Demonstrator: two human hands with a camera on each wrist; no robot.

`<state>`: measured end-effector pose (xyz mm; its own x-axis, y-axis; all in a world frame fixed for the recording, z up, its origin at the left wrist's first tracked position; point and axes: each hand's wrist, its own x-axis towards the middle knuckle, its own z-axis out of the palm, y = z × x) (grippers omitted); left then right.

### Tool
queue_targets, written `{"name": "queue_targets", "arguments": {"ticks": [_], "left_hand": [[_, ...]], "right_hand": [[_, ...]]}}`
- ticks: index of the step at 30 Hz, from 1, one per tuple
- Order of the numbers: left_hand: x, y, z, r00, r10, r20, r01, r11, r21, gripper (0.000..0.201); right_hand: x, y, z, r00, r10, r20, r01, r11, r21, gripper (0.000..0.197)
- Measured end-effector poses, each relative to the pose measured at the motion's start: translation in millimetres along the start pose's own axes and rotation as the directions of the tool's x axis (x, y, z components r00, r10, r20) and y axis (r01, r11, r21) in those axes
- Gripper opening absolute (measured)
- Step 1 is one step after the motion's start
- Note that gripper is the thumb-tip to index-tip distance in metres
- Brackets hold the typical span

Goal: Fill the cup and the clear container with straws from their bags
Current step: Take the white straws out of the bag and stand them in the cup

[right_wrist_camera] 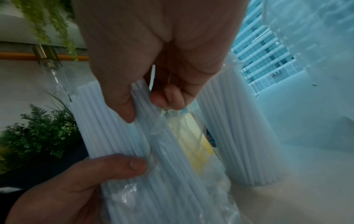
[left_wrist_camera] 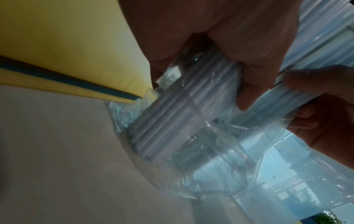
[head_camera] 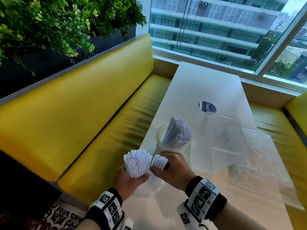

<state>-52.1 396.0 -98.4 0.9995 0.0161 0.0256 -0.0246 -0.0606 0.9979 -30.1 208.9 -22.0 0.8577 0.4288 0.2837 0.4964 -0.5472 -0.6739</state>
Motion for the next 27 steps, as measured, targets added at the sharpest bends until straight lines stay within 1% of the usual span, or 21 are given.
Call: {"name": "queue_targets", "arguments": {"ticks": [3,5,8,10,12,14,16,18,19,21,24,27], "left_hand": [[0.9,-1.7,1.3,1.000,-0.018,-0.010,0.019,1.000,0.010,0.053],[1.9,-2.1,1.4,1.000,-0.021,-0.009,0.021,1.000,0.017,0.052],[2.1,-0.3,2.2,1.000,-0.021,-0.007,0.021,1.000,0.017,0.050],[1.2,1.6,2.5,1.000,-0.027,-0.015,0.027,1.000,0.015,0.047],[1.1,2.6,2.2,0.999,-0.030,-0.022,0.031,0.999,0.016,0.041],[0.9,3.3,2.8,0.999,-0.029,-0.023,0.030,0.999,0.020,0.035],[0.0,5.1,3.1,0.999,-0.022,-0.029,0.022,1.000,0.014,0.033],[-0.9,7.3,3.7,0.999,-0.027,-0.033,0.027,1.000,0.007,0.037],[-1.3,8.0,4.1,0.999,-0.028,-0.034,0.028,1.000,0.004,0.039],[-1.4,8.4,4.9,0.999,-0.028,-0.036,0.028,1.000,0.003,0.039],[-1.1,8.2,5.0,0.999,-0.027,-0.038,0.028,0.999,0.028,0.033],[-1.5,7.0,4.4,0.999,-0.028,-0.035,0.030,0.999,0.046,0.032]], "right_hand": [[0.3,2.4,-2.8,1.000,0.020,-0.002,-0.020,1.000,0.019,0.015],[2.2,1.7,-3.5,1.000,-0.006,0.020,0.006,1.000,0.015,0.012],[7.8,-2.3,-8.9,0.996,-0.075,0.045,0.075,0.997,-0.016,0.020],[12.6,-6.9,-19.8,0.994,-0.084,0.065,0.086,0.996,-0.033,0.022],[17.8,-16.6,-36.6,0.995,-0.083,0.055,0.086,0.995,-0.043,0.026],[24.4,-31.3,-58.7,0.996,-0.087,0.017,0.088,0.994,-0.057,0.025],[31.4,-44.3,-84.9,0.995,-0.064,-0.082,0.059,0.996,-0.063,0.023],[38.8,-54.3,-111.0,0.979,0.021,-0.202,-0.030,0.999,-0.042,0.025],[41.6,-57.0,-122.8,0.968,0.080,-0.237,-0.082,0.997,0.003,0.024],[44.8,-58.3,-140.2,0.946,0.172,-0.274,-0.145,0.983,0.115,0.018],[47.1,-48.9,-148.8,0.916,0.230,-0.330,-0.192,0.971,0.142,0.021],[47.6,-35.6,-152.5,0.885,0.262,-0.386,-0.224,0.964,0.140,0.019]]}}
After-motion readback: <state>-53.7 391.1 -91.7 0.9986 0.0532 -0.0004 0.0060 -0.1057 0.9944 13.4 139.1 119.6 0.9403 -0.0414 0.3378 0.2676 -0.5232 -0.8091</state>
